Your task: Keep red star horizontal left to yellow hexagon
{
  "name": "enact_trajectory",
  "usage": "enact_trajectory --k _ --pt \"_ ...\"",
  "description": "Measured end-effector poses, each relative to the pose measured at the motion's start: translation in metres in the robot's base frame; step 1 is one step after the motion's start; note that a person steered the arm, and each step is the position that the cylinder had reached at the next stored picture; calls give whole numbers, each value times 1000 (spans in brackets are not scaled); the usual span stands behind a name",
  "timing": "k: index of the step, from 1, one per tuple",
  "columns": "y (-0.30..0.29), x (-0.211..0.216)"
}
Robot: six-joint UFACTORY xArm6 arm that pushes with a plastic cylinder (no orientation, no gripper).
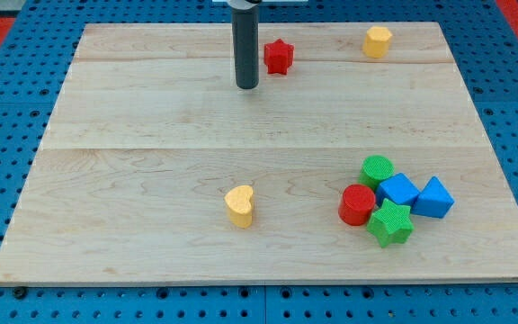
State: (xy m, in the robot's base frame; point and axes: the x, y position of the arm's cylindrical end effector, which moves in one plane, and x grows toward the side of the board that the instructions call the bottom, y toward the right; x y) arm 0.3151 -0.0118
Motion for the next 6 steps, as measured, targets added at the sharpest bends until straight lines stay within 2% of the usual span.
enact_trajectory --k 1,2,4,5,6 --pt "12 -33" --pt "-40 -33" --pt "27 -55" --pt "25 -51" --pt "50 -31"
